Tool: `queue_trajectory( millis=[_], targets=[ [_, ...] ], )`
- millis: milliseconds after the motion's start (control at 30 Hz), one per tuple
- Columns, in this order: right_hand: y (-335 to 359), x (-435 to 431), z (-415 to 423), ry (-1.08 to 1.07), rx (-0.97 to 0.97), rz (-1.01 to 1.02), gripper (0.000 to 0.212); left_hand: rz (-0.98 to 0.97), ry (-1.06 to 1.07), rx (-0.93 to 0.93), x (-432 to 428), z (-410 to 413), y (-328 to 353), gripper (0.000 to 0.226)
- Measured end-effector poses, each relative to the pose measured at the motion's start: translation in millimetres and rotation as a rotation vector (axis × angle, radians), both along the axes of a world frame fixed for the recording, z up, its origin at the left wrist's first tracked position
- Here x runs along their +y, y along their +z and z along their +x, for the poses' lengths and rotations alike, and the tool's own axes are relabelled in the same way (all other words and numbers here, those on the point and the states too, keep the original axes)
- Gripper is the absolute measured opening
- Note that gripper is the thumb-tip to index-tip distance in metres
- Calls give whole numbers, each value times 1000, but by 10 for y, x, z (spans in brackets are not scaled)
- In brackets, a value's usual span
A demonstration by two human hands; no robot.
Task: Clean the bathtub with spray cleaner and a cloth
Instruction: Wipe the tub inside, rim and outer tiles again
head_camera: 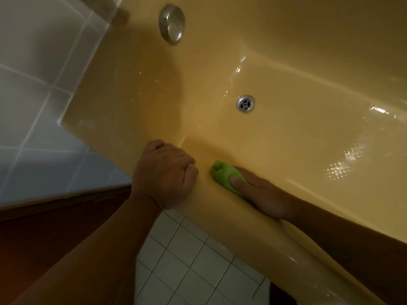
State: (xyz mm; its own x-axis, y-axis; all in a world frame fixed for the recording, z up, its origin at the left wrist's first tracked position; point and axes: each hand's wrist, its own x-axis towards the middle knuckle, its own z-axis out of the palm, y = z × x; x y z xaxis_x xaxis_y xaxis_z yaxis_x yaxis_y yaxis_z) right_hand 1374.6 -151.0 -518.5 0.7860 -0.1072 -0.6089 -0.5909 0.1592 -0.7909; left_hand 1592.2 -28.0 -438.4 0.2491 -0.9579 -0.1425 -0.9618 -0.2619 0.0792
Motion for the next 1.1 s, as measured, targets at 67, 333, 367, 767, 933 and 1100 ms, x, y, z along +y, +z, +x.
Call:
queue_trajectory(
  millis=[67, 333, 367, 767, 933, 1100],
  targets=[
    [-360, -43, 33, 6, 121, -32, 79, 7, -1, -9, -10, 21, -10, 36],
    [-76, 52, 560, -97, 56, 49, 74, 8, 22, -10, -23, 88, 21, 41],
    [70, 81, 530, -101, 18, 69, 69, 13, 23, -10, -31, 99, 22, 42],
    [-813, -83, 229, -93, 377, -12, 92, -57, 60, -22, -14, 167, -52, 45],
    [-98, 82, 511, -65, 81, -4, 63, -61, 73, -21, -15, 190, -45, 41],
    [367, 91, 133, -28, -63, 81, 55, 5, 60, -69, -30, 212, -9, 41]
  ],
)
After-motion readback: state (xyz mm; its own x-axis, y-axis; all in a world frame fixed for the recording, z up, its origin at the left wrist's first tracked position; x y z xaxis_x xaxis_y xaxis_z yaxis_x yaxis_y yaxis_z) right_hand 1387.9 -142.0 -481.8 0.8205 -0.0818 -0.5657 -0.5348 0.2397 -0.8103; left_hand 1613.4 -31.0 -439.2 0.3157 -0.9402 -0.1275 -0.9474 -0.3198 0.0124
